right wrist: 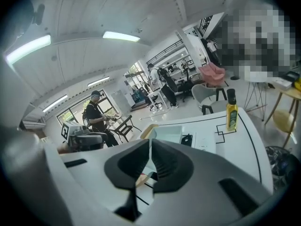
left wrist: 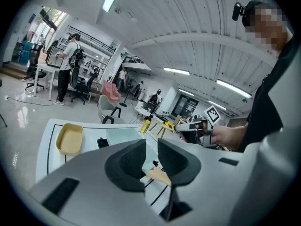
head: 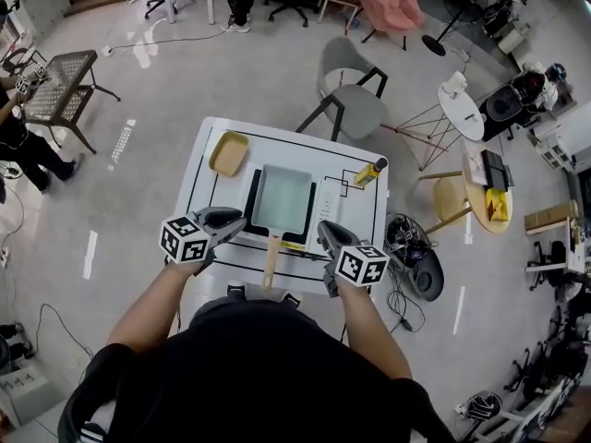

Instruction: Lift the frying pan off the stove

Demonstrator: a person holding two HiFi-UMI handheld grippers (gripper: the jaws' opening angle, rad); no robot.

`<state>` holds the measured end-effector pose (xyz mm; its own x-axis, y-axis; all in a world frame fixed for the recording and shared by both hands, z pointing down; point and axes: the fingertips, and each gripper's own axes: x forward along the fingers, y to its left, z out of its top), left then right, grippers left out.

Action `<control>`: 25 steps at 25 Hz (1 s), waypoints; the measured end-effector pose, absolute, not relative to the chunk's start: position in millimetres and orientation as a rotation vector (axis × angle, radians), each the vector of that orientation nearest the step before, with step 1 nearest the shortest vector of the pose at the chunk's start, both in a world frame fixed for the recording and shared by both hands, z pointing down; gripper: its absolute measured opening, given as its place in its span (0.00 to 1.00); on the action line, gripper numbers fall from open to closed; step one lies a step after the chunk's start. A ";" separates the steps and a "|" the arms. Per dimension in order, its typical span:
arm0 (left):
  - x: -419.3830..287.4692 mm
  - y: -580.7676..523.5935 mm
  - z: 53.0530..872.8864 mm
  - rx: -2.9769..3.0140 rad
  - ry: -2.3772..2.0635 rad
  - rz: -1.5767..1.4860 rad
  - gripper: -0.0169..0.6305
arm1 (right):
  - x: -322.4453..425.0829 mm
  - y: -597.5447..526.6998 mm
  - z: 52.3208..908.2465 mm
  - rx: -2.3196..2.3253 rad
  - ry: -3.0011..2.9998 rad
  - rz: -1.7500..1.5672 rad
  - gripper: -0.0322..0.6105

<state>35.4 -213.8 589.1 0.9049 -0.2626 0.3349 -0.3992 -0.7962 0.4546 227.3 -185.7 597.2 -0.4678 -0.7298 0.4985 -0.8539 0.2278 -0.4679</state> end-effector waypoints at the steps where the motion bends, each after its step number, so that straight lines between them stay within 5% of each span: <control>1: 35.9 -213.1 591.5 2.528 -0.476 0.351 0.16 | 225.2 -185.0 600.3 1.499 -2.322 1.078 0.08; 25: 65.2 -154.9 664.7 2.314 -0.351 0.489 0.33 | 174.3 -160.5 668.0 1.112 -2.355 1.386 0.27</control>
